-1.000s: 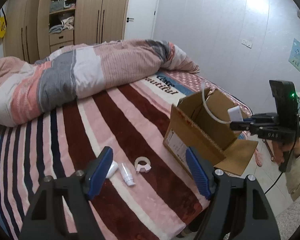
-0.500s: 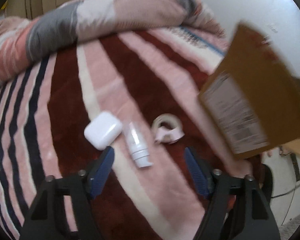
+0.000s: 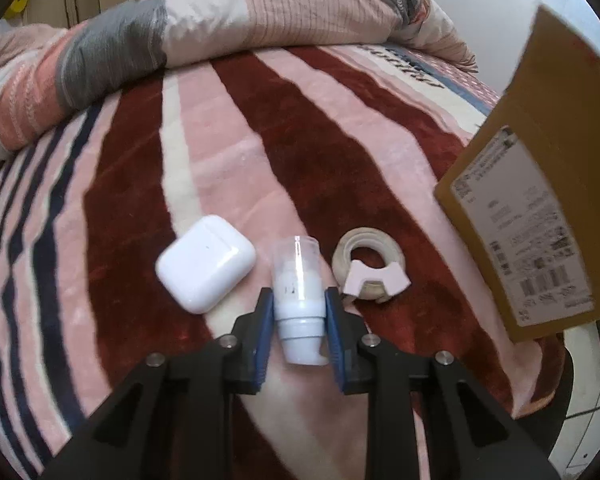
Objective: Organize rigid objects
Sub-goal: 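Carry card reader into box with right tool while left grasps small white bottle, then drop the small white bottle into the box with the left tool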
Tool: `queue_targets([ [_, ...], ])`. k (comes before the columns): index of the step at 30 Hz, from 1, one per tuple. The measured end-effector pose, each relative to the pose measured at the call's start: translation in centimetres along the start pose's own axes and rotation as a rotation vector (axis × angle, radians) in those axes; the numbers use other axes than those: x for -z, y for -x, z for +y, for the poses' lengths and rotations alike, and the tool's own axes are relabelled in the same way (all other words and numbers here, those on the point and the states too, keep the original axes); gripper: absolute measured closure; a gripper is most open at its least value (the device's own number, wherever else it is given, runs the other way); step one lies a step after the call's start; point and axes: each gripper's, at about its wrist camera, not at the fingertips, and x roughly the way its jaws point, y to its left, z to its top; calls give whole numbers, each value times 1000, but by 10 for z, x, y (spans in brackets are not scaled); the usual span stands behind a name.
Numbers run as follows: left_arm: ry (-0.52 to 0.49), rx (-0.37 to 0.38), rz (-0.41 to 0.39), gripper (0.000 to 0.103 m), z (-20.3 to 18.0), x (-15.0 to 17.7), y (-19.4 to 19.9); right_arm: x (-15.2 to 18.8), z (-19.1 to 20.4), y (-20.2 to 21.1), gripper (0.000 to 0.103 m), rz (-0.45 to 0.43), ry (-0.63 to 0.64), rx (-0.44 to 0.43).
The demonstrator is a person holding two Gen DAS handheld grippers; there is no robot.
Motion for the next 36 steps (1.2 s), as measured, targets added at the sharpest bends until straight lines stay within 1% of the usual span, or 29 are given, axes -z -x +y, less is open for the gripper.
queue_targets([
  [2, -20, 4, -34, 81, -4, -4, 23, 0, 1, 1, 86, -1, 6, -3],
  [4, -53, 12, -85, 81, -14, -12, 56, 0, 1, 1, 86, -4, 7, -4],
  [6, -98, 49, -138, 81, -30, -23, 90, 1, 0, 3, 86, -8, 7, -5],
  [8, -158, 103, -198, 81, -55, -36, 124, 3, 0, 4, 86, -10, 6, -7],
  [10, -204, 158, -228, 81, -76, -46, 143, 4, -2, 5, 86, -13, 8, -6],
  [11, -225, 188, -230, 81, -90, -52, 150, 4, -3, 6, 86, -12, 7, -6],
  [12, -238, 214, -222, 81, -101, -57, 152, 5, -4, 6, 86, -12, 6, -5],
  [14, -274, 239, -202, 81, -122, -67, 150, 6, -6, 6, 86, -13, -1, -3],
  [16, -326, 234, -160, 81, -147, -74, 136, 7, -6, 7, 86, -11, -5, -2],
  [17, -333, 225, -140, 81, -155, -75, 129, 7, -5, 6, 86, -9, -5, 1],
  [19, -329, 196, -120, 72, -163, -77, 118, 9, -3, 6, 85, -1, 0, 9],
  [20, -325, 188, -121, 59, -163, -78, 116, 9, -1, 6, 83, 0, 3, 12],
  [21, -325, 187, -136, 47, -162, -77, 118, 10, 1, 7, 78, 1, 6, 17],
  [23, -326, 188, -174, 35, -157, -70, 127, 10, 5, 7, 78, -1, 10, 15],
  [25, -317, 182, -194, 35, -148, -68, 136, 9, 12, 9, 78, -11, 14, -6],
  [26, -300, 182, -210, 34, -137, -67, 143, 8, 19, 9, 78, -17, 19, -23],
  [29, -258, 167, -245, 28, -109, -61, 160, 2, 47, 9, 78, -30, 57, -52],
  [33, -201, 104, -273, 24, -55, -45, 182, -6, 93, 8, 78, -58, 111, -111],
  [36, -149, 51, -297, 19, -15, -27, 195, -9, 139, -2, 78, -59, 161, -171],
])
